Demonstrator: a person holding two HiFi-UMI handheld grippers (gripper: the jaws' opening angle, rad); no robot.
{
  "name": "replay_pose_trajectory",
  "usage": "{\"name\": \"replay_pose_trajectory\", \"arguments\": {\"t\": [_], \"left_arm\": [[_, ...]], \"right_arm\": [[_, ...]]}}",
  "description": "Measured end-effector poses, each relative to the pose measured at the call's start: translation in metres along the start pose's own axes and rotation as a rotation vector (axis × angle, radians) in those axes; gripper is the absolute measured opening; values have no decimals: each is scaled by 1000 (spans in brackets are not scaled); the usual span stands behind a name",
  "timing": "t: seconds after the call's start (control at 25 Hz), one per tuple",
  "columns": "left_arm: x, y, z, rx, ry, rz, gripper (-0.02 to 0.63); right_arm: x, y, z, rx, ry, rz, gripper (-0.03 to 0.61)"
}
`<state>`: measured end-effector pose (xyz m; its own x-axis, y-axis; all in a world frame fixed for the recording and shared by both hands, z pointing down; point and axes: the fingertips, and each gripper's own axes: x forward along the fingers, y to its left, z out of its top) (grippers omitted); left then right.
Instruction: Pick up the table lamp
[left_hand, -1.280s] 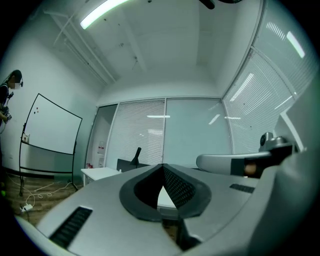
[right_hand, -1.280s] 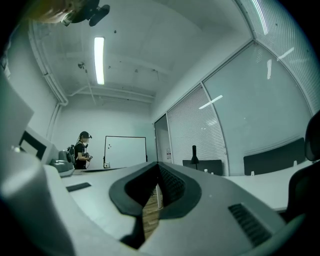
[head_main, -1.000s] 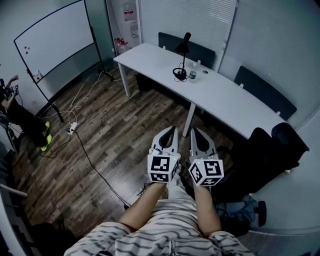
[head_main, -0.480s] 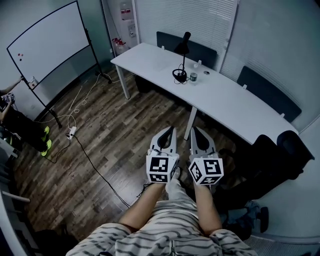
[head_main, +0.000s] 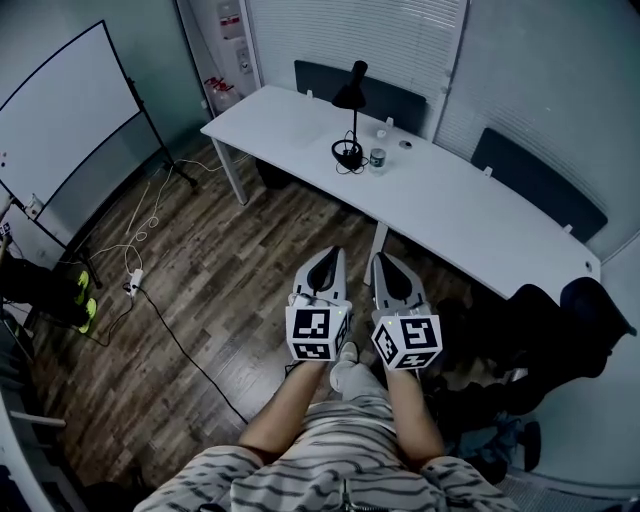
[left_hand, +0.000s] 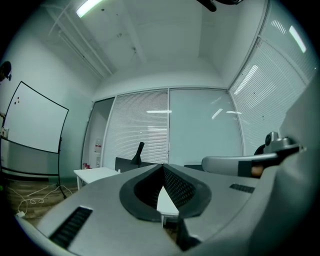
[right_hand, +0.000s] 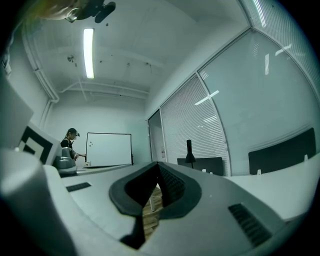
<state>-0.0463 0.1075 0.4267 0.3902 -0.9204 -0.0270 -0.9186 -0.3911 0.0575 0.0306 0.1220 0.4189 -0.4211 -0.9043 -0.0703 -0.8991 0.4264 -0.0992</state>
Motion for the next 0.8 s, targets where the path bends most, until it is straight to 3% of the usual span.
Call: {"name": "replay_pose_trajectory", "arguments": {"t": [0.28, 0.8], "left_arm": [[74, 21, -8, 2, 32, 5, 6], [206, 46, 14, 29, 45, 18, 6]], "right_arm": [[69, -45, -5, 21, 12, 1, 11], [173, -126, 25, 8, -1, -8, 11]]}}
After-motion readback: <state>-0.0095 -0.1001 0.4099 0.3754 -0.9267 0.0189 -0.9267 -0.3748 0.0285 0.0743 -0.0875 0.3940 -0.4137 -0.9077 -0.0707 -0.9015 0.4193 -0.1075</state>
